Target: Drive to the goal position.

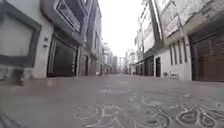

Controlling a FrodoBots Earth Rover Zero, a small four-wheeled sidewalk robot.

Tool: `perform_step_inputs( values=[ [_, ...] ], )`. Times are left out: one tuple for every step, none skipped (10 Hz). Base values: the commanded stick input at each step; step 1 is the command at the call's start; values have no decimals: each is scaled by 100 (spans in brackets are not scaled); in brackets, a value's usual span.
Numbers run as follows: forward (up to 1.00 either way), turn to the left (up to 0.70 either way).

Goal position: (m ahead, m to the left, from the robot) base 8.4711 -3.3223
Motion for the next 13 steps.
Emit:
perform_step_inputs(
  values=[
    [85, 33],
    [85, 25],
    [85, 22],
    [85, 20],
    [85, 17],
    [85, 8],
    [85, 1],
    [85, 0],
    [85, 0],
    [85, 0],
    [85, 0],
    [85, 0],
    [85, 0]
  ],
)
